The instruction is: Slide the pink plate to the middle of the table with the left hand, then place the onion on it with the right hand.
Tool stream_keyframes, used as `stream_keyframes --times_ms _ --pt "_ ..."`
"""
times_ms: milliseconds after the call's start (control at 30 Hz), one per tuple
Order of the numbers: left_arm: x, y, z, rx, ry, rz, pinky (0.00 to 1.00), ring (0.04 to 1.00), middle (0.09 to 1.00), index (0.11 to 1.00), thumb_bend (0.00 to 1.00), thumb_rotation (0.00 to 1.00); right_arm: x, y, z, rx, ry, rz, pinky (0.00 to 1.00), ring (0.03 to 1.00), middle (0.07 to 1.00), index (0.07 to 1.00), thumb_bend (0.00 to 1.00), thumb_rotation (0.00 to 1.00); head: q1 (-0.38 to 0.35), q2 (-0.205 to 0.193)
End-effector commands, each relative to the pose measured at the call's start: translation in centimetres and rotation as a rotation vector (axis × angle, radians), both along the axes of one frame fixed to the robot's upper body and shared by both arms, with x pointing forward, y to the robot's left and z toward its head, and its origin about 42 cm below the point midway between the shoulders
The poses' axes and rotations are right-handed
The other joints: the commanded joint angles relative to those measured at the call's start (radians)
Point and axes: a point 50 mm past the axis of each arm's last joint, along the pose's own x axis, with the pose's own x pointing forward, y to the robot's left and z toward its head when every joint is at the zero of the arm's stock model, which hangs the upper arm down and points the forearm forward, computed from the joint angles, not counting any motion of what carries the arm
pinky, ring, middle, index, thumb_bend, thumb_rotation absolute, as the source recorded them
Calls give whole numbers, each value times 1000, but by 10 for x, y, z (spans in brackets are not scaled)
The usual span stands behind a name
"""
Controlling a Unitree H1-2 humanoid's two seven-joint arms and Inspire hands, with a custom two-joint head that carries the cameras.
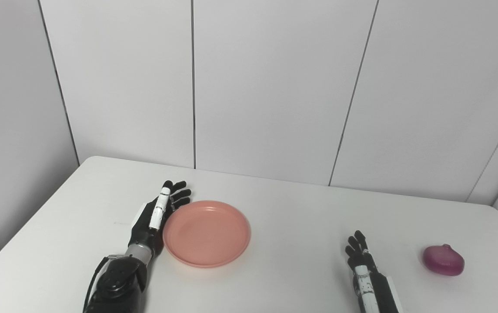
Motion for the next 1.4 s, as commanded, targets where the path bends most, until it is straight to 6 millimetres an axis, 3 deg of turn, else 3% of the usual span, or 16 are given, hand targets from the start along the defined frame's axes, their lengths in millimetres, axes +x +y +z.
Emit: stream_keyframes --times_ms 0,267,767,1233,1367 --pt "7 -15 20 7 -43 5 859 845 825 808 576 1000 8 5 18 0 -59 6 1000 981 968 991 671 882 0 1" --pt "-7 -40 27 -6 -29 20 887 868 854 838 548 1000 8 9 21 5 -66 6 1000 991 969 995 642 885 -29 17" --pt "-22 -85 30 -46 -32 9 927 869 855 848 525 1000 12 12 26 2 -52 6 1000 997 969 992 676 876 -65 32" --pt "-37 -123 24 -77 -18 -27 921 882 874 868 529 1000 14 17 24 2 -51 7 1000 994 966 999 643 901 -183 12" --pt "-38 -131 21 -82 -15 -44 931 893 882 882 518 1000 14 20 24 9 -62 8 1000 994 966 1000 620 893 -185 9"
